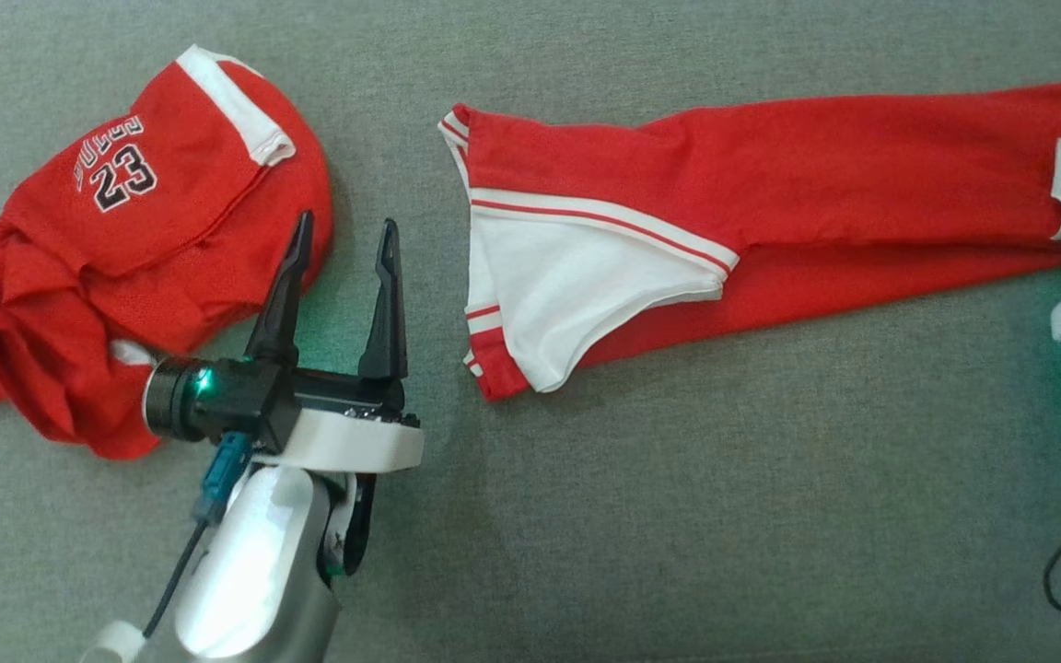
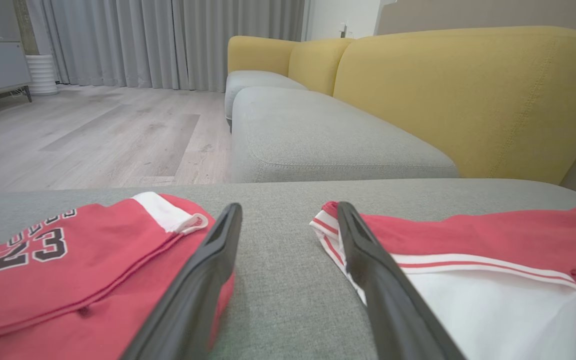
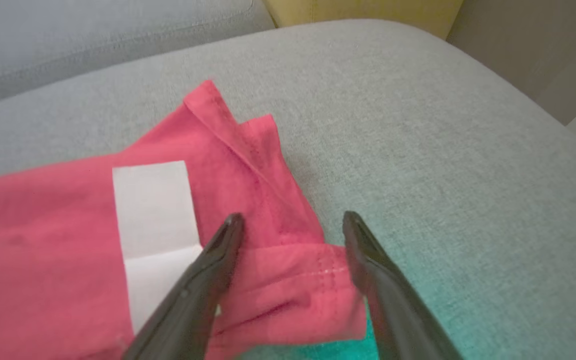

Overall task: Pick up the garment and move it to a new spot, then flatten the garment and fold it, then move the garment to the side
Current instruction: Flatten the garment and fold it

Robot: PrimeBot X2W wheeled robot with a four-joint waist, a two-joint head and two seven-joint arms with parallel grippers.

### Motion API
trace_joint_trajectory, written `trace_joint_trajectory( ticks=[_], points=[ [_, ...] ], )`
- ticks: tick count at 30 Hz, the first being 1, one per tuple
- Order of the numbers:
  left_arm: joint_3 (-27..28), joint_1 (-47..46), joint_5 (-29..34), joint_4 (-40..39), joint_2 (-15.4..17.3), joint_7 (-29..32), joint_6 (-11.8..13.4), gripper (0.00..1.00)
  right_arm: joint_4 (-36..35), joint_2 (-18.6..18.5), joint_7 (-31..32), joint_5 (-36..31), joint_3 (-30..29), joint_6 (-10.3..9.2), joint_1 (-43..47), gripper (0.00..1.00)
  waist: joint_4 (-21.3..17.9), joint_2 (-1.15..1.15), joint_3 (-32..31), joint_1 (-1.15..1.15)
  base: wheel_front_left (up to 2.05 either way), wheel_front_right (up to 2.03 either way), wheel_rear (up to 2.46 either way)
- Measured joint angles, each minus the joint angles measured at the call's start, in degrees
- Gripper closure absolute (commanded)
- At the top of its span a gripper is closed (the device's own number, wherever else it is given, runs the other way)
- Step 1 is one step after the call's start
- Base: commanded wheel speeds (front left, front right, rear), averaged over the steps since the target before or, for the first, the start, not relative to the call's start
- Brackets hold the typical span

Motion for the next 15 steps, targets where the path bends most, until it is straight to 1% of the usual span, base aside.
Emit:
trace_joint_trajectory(
  ticks=[3, 9, 10, 11, 12, 15],
  points=[
    [0.4, 0.0, 0.0, 0.0, -0.3, 0.0, -0.4, 0.0, 2.2, 0.1, 0.5, -2.0, -1.4, 0.0, -0.3, 0.0, 0.1, 0.0, 0.3, 0.0, 0.0, 0.0, 0.0],
    [1.3, 0.0, 0.6, 0.0, -0.7, 0.0, -0.9, 0.0, 4.0, 0.4, 0.6, -2.6, -2.5, 0.0, -2.8, 0.0, 0.0, 0.0, 1.3, 0.0, 0.0, 0.0, 0.0],
    [1.5, 0.0, 0.8, 0.0, -0.7, 0.0, -1.1, 0.0, 4.1, 0.4, 0.6, -2.3, -2.5, 0.0, -3.0, 0.31, -0.1, 0.0, 1.4, 0.0, 0.0, 0.0, 0.0],
    [1.8, -0.1, 1.1, 0.0, -0.8, 0.0, -1.4, 0.0, 4.2, 0.4, 0.7, -2.2, -2.3, 0.0, -3.2, 0.75, -0.2, 0.0, 1.5, 0.0, 0.0, 0.0, 0.0],
    [2.0, -0.2, 1.4, -0.1, -0.8, 0.0, -1.4, 0.0, 4.3, 0.4, 0.8, -1.9, -2.0, 0.0, -3.3, 1.0, -0.3, 0.0, 1.7, 0.0, 0.0, 0.0, 0.0],
    [2.8, -0.8, 2.0, -0.3, -1.0, 0.0, -1.4, 0.0, 4.2, 0.6, 0.8, 0.5, -0.3, 0.0, -3.7, 1.0, -0.9, 0.0, 2.0, 0.0, 0.0, 0.0, 0.0]
  ],
)
